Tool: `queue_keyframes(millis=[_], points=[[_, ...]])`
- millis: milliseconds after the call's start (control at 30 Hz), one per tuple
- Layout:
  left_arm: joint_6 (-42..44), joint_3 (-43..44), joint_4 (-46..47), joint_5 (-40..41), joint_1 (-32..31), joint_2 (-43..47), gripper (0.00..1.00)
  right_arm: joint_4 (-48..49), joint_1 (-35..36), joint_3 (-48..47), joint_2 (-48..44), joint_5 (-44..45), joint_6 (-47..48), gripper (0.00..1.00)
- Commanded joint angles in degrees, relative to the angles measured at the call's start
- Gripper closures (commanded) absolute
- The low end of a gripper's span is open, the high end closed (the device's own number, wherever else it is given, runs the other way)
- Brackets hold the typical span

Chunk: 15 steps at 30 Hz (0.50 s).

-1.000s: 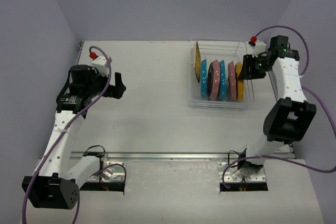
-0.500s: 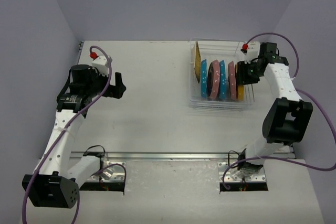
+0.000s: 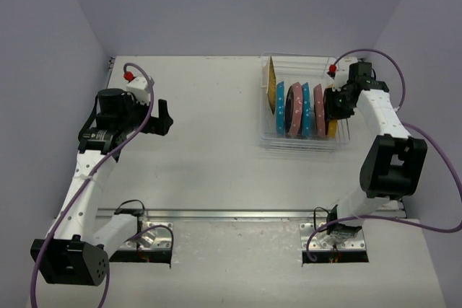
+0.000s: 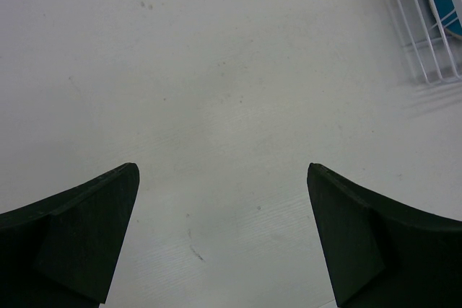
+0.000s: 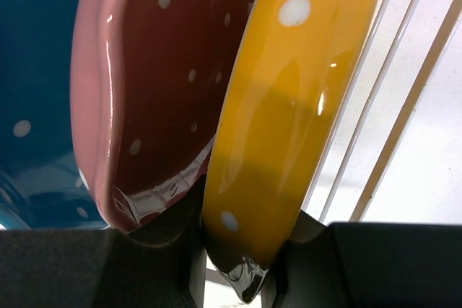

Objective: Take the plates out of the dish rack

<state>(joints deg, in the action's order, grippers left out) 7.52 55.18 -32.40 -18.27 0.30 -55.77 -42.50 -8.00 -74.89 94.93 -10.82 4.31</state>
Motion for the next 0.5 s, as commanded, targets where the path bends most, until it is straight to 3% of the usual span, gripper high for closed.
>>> queue_keyframes(millis=[0, 467], points=[[0.5, 1.2, 1.8, 0.0, -0.3, 1.3, 0.0, 0.8, 0.4, -1.7, -2.9, -5.1, -2.8, 1.0], [0.9, 3.6, -0.7, 0.8, -0.3, 0.7, 0.0, -3.5, 0.0, -8.8, -9.3, -11.1, -6.6, 1.0]])
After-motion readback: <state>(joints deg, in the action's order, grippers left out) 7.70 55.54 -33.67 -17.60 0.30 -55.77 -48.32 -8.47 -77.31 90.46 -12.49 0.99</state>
